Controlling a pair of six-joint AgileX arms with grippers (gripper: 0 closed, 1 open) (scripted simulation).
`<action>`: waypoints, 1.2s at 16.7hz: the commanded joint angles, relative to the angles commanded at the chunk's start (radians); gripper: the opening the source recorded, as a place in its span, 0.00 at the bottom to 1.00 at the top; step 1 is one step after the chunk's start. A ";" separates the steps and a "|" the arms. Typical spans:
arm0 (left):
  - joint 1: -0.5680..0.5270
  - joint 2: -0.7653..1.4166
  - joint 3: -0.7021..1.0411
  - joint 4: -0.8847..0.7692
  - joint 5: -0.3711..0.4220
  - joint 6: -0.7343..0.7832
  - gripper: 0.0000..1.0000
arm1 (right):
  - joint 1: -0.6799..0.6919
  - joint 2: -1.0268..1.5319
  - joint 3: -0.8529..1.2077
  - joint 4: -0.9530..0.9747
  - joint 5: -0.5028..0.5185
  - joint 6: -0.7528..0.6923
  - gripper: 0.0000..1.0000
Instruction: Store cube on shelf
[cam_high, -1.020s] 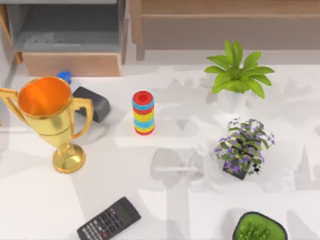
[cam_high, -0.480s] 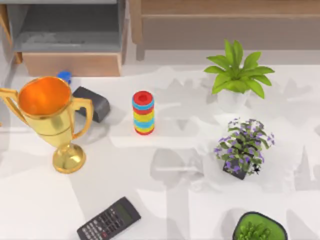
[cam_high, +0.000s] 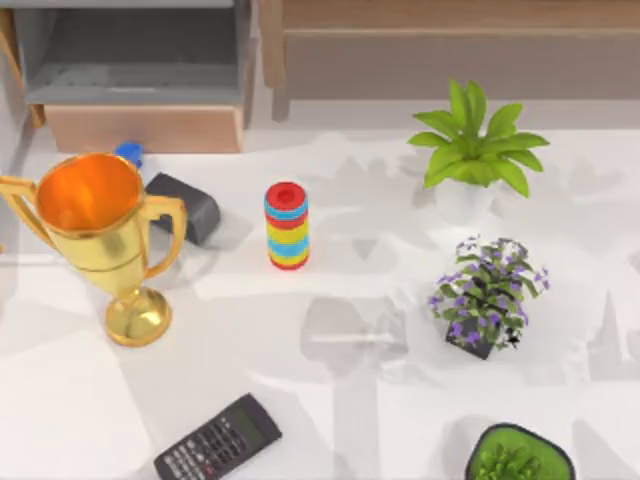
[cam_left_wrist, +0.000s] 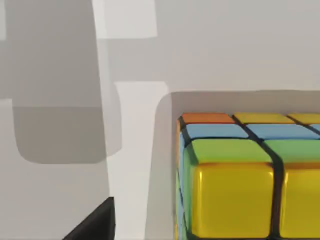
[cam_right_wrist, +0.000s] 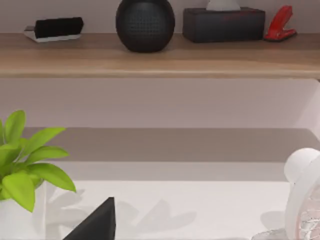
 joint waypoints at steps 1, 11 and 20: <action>0.000 0.001 0.001 0.000 0.000 0.000 1.00 | 0.000 0.000 0.000 0.000 0.000 0.000 1.00; 0.000 0.001 0.001 0.000 0.000 0.000 0.47 | 0.000 0.000 0.000 0.000 0.000 0.000 1.00; 0.000 0.001 0.001 0.000 0.000 0.000 0.00 | 0.000 0.000 0.000 0.000 0.000 0.000 1.00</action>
